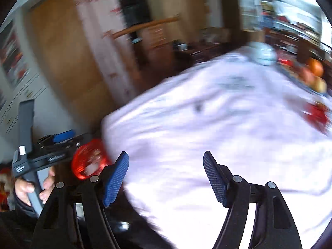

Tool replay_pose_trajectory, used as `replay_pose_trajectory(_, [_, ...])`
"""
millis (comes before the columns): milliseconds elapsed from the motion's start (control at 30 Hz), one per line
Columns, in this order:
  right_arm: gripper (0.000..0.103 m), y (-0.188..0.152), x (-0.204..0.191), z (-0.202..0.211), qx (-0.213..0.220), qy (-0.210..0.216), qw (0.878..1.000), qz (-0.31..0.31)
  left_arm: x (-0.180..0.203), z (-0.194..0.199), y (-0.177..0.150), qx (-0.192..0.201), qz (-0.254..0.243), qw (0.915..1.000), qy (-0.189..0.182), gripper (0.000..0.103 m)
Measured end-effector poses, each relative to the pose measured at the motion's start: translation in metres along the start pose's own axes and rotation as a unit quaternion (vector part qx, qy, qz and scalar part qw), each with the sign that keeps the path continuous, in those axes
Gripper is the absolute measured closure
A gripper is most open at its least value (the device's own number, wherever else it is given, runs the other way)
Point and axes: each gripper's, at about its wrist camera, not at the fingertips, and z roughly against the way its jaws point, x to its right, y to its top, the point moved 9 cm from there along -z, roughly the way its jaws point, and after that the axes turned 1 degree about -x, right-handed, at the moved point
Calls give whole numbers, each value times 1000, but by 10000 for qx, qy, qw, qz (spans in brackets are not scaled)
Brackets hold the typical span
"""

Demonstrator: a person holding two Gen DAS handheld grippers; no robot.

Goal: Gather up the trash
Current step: 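Swing both tools back toward the table, then grasp the red snack bag with the right gripper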

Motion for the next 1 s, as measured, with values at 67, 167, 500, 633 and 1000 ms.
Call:
replay_pose_trajectory(67, [30,0,45,23,156,-286,9990,-318,50,-5,13,42,-400,9989,-254,22])
replay_pose_trajectory(167, [30,-8,109,51,247,-751,9937,-790,112,-14,30,152,-866,9952,-436,22])
replay_pose_trajectory(500, [30,-43,267,108,341,-1778,9676,-1759,294,-39,49,-60,-1634,9765,-1401,22])
replay_pose_trajectory(633, [30,-27,310,119,408,-1957,9610,-1910,370,-43,72,-170,-1966,9662,-1656,22])
replay_pose_trajectory(1000, [29,36,385,88,824,-1261,9551,-2553,432,-102,114,-354,-1857,9678,-1662,19])
